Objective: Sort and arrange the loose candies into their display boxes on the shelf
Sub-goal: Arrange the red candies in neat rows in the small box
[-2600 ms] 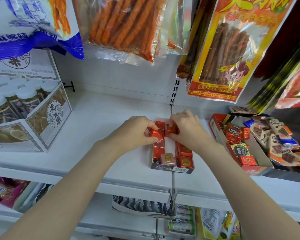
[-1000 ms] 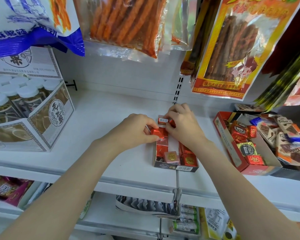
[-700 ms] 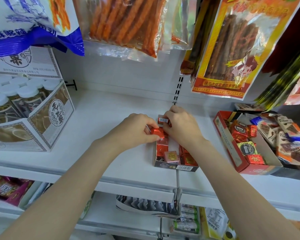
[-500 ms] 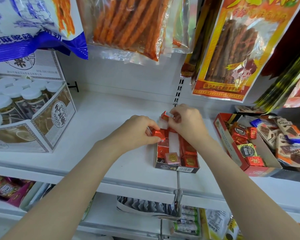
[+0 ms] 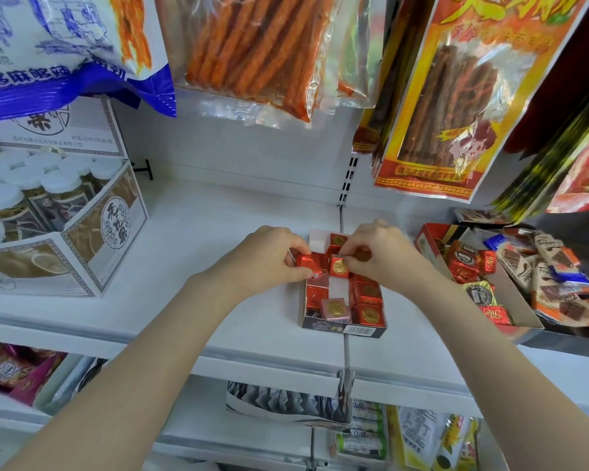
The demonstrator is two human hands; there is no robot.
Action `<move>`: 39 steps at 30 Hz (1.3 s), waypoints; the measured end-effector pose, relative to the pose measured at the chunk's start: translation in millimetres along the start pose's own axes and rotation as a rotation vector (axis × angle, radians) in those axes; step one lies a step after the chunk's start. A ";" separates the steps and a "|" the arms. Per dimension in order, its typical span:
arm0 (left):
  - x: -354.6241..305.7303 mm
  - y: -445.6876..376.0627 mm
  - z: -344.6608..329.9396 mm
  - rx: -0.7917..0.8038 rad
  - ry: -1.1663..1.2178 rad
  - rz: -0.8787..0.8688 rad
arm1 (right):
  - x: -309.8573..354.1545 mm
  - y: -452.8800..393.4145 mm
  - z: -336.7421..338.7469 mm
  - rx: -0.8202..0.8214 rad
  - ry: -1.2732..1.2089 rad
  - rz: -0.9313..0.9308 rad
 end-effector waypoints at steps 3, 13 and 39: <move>1.1 -0.3 -0.9 -0.002 0.018 0.007 | 2.0 0.2 -1.9 -0.044 0.063 0.005; 3.3 -1.0 10.8 -0.112 0.104 0.017 | 12.1 -7.9 -5.0 0.041 0.014 0.012; 3.2 -2.9 8.1 -0.062 0.053 0.032 | 6.2 3.2 -1.1 -0.004 -0.010 0.022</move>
Point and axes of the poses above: each hand's wrist, its own y-axis away from the middle knuckle, its own z-axis out of the back of the hand, x = y × z, the point moved 6 cm from there along -y, towards the middle knuckle, and after that the axes turned 2 degrees about -x, right-handed, at the moved point
